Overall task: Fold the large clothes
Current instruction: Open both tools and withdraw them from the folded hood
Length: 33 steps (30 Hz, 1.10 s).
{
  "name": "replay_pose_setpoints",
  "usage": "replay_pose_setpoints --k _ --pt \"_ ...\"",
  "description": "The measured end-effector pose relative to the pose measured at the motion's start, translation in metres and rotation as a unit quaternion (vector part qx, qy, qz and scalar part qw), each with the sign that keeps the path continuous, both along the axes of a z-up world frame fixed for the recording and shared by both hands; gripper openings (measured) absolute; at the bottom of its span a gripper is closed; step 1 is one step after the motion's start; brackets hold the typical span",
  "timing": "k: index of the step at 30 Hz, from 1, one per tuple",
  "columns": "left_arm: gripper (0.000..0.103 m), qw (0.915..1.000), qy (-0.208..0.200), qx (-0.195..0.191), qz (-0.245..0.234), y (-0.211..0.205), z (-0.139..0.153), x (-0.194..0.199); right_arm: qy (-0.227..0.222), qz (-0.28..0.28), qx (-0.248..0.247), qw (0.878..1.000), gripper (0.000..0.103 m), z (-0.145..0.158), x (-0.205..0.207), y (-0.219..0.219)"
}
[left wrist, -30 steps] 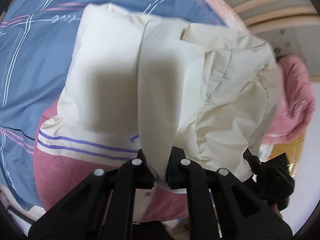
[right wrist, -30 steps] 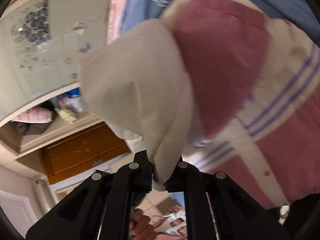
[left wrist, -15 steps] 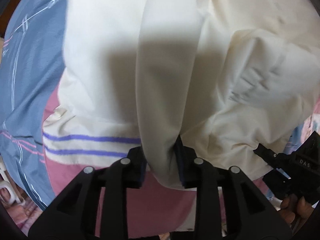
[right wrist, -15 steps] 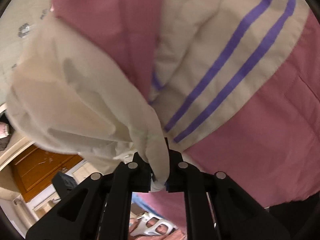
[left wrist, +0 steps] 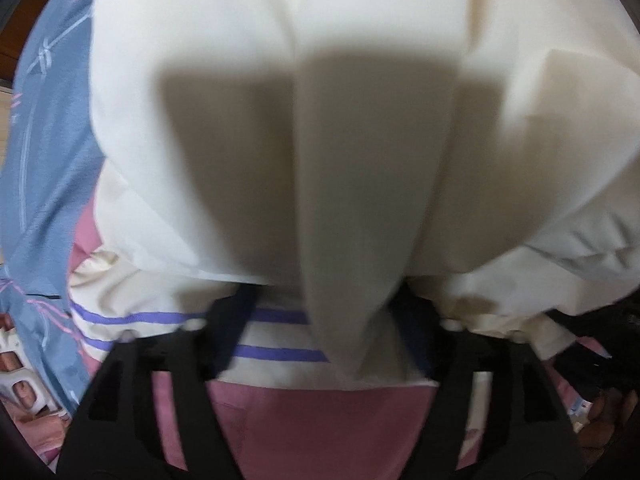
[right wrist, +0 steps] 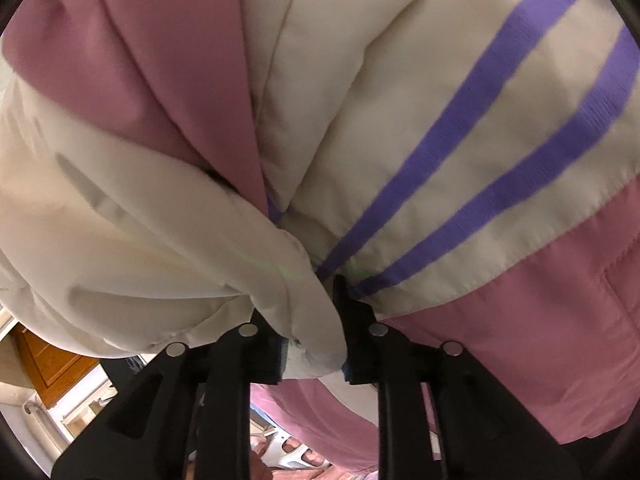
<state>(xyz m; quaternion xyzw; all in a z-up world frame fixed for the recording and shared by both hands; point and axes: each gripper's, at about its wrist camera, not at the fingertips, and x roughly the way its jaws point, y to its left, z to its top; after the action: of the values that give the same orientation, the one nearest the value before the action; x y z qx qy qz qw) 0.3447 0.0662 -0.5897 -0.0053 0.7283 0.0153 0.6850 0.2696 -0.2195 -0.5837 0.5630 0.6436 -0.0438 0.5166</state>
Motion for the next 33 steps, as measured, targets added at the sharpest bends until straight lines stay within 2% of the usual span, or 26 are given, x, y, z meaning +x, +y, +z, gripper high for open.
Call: replay_pose_setpoints --k 2,4,6,7,9,11,14,18,21,23,25,27,29,31,33 --pt "0.101 0.9996 0.007 0.018 0.019 0.01 -0.005 0.0 0.001 0.002 0.004 1.0 0.024 0.003 0.014 -0.005" --pt "0.101 0.9997 0.007 0.005 0.023 0.015 -0.005 0.0 -0.002 0.004 0.007 1.0 0.029 0.003 0.015 -0.009" --pt "0.101 0.9999 0.004 0.002 0.016 0.019 0.0 -0.002 -0.007 0.01 0.006 1.0 0.045 0.008 0.017 -0.012" --pt "0.101 0.9999 0.001 0.001 0.012 0.02 0.004 -0.002 -0.01 0.014 0.006 1.0 0.049 0.009 0.019 -0.016" --pt "0.101 1.0 -0.004 0.0 0.006 0.033 0.018 -0.004 -0.012 0.031 0.001 0.999 0.083 0.017 0.019 -0.019" --pt "0.101 0.9999 -0.011 0.002 -0.003 0.039 0.033 -0.009 -0.012 0.05 0.004 0.999 0.102 0.026 0.013 -0.019" --pt "0.101 0.9994 -0.018 0.009 -0.026 0.044 0.057 -0.023 -0.02 0.086 0.009 0.996 0.102 0.045 -0.001 -0.025" --pt "0.101 0.9986 -0.03 0.011 -0.041 0.05 0.1 -0.044 -0.026 0.149 -0.017 0.988 0.102 0.085 -0.017 -0.035" --pt "0.101 0.9984 -0.046 0.001 -0.034 0.055 0.134 -0.072 -0.041 0.221 -0.066 0.972 0.102 0.122 -0.021 -0.036" --pt "0.101 0.9977 -0.061 -0.006 -0.03 0.061 0.165 -0.088 -0.06 0.27 -0.098 0.956 0.102 0.152 -0.028 -0.035" --pt "0.101 0.9958 -0.086 -0.008 -0.031 0.049 0.198 -0.101 -0.103 0.311 -0.125 0.937 0.102 0.192 -0.03 -0.032" --pt "0.101 0.9909 -0.131 -0.012 -0.03 0.043 0.239 -0.117 -0.146 0.333 -0.147 0.92 0.102 0.233 -0.03 -0.031" --pt "0.101 0.9864 -0.162 -0.017 -0.024 0.032 0.279 -0.131 -0.198 0.356 -0.19 0.893 0.102 0.284 -0.037 -0.029" --pt "0.101 0.9812 -0.19 -0.031 -0.012 0.035 0.318 -0.149 -0.229 0.368 -0.235 0.87 0.102 0.323 -0.058 -0.017" --pt "0.101 0.9771 -0.209 -0.041 -0.005 0.033 0.349 -0.163 -0.247 0.366 -0.269 0.856 0.102 0.346 -0.082 -0.008"
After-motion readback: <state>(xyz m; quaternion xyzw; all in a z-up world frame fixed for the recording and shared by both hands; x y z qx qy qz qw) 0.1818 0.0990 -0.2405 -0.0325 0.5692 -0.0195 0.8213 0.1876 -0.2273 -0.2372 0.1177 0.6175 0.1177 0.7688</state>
